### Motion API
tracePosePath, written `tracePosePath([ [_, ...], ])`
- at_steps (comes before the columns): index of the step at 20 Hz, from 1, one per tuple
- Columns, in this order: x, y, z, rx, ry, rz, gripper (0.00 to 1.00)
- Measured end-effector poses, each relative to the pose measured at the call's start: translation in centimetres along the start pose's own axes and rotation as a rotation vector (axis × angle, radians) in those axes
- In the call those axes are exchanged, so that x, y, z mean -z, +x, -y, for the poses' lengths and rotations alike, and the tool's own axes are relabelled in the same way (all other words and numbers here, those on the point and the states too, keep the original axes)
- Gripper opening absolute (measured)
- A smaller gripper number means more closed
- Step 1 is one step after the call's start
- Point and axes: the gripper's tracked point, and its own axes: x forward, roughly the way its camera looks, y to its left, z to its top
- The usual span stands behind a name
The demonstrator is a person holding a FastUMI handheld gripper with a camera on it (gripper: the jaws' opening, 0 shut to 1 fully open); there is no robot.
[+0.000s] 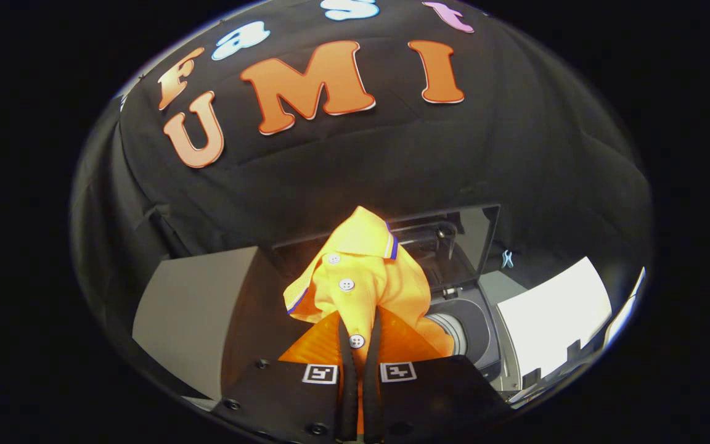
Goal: Put the clothes into the washing machine and then close the washing machine lid.
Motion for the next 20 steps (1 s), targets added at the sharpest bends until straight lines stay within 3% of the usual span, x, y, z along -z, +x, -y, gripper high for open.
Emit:
tracePosePath([
  [13,10.0,11.0,8.4,0.110,0.009,-0.168,0.12],
  [20,13.8,16.4,11.0,0.169,0.019,-0.167,0.12],
])
